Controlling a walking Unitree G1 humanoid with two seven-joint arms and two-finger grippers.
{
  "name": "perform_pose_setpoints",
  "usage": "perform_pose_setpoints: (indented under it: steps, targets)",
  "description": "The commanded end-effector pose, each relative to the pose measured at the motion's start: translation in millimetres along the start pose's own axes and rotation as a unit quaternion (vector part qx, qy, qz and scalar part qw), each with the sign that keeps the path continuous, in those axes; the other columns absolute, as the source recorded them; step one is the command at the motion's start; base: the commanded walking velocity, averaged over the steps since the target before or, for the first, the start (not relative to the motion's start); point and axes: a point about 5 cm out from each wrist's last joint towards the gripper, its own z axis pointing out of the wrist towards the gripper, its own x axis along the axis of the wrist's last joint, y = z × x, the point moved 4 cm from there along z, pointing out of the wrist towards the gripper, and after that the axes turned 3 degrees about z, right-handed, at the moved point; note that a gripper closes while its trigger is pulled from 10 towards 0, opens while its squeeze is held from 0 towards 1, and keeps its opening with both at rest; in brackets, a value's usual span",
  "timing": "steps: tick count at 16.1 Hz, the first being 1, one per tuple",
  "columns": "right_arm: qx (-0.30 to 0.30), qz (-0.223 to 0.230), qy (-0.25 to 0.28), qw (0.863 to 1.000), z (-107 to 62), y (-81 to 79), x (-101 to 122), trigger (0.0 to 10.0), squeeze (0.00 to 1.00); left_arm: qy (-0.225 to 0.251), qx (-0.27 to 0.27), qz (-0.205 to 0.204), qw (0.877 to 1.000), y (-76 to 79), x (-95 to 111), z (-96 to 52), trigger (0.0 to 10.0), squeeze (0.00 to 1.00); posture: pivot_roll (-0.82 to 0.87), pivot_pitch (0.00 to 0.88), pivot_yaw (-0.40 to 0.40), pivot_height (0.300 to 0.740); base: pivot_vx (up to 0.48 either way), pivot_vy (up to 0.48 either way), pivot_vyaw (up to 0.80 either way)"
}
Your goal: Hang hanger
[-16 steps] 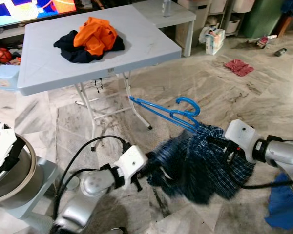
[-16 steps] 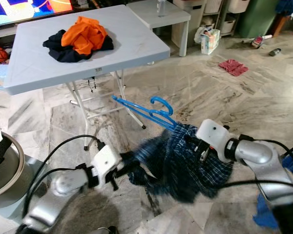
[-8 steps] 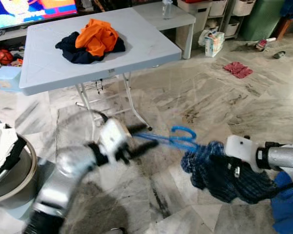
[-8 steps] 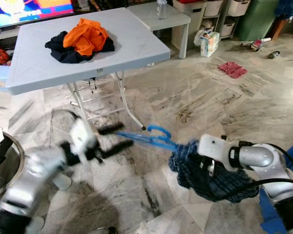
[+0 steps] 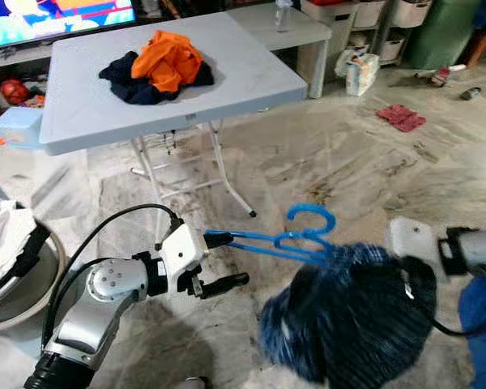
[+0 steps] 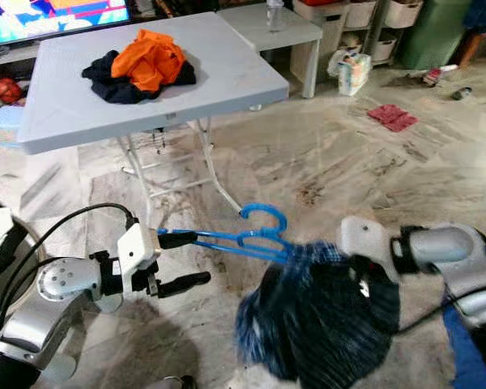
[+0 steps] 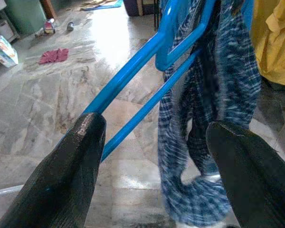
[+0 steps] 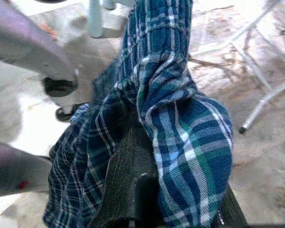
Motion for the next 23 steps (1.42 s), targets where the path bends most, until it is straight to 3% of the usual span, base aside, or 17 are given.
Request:
perform_pose_setpoints:
  steps: [1,6,8,11,14,15,18,21,22,23]
  targets:
    - [0.027,-0.021,0.0,0.999,-7.0,-6.8,7.2,10.0,0.0,-0.008,0.004,0.008,1.0,-4.0,-2.8,-2.2,10.0,1.0,-0.04,0.073,0.021,0.74,0.0,0.0,0.0]
    - [0.008,-0.034,-0.027,0.999,-5.9,-3.2,-1.2,10.0,0.0,0.017,-0.008,0.021,1.0,-3.0,12.7,11.1,10.0,1.0,-0.06,0.07,0.027,0.74,0.0,0.0,0.0]
    - [-0.08,-0.058,-0.055,0.994,1.4,22.1,-8.2,10.0,0.0,0.033,-0.01,0.025,0.999,-2.3,24.9,17.9,10.0,1.0,-0.05,0.068,0.028,0.74,0.0,0.0,0.0]
    - [-0.09,-0.04,-0.074,0.992,5.6,25.7,-15.1,10.0,0.0,0.047,-0.008,0.025,0.999,-0.9,31.9,21.0,10.0,1.0,-0.05,0.067,0.026,0.74,0.0,0.0,0.0]
    - [-0.069,-0.058,-0.038,0.995,5.4,20.6,-5.8,10.0,0.0,0.028,-0.008,0.026,0.999,-3.0,23.6,18.9,10.0,1.0,-0.05,0.065,0.026,0.74,0.0,0.0,0.0]
    - [-0.057,-0.065,-0.024,0.996,-1.6,17.5,-0.6,10.0,0.0,0.022,-0.026,0.015,0.999,1.1,18.8,16.6,10.0,0.0,-0.05,0.065,0.026,0.74,0.0,0.0,0.0]
    - [-0.011,-0.052,-0.01,0.999,-15.3,7.1,7.5,10.0,0.0,0.015,-0.081,0.006,0.997,12.0,13.2,15.7,10.0,0.0,-0.05,0.066,0.027,0.74,0.0,0.0,0.0]
    - [0.046,-0.035,-0.007,0.998,-19.2,-10.9,10.7,10.0,0.0,0.016,-0.082,0.026,0.996,3.2,14.8,22.1,10.0,0.0,-0.06,0.065,0.027,0.74,0.0,0.0,0.0]
    - [0.056,-0.036,-0.013,0.998,-20.2,-15.1,8.0,10.0,0.0,0.024,-0.082,0.023,0.996,0.6,18.5,24.2,9.3,0.0,-0.06,0.065,0.027,0.74,0.0,0.0,0.0]
    - [0.06,-0.034,-0.015,0.997,-20.6,-16.6,6.7,10.0,0.0,0.027,-0.085,0.02,0.996,-0.1,20.4,25.4,3.6,0.0,-0.06,0.066,0.028,0.74,0.0,0.0,0.0]
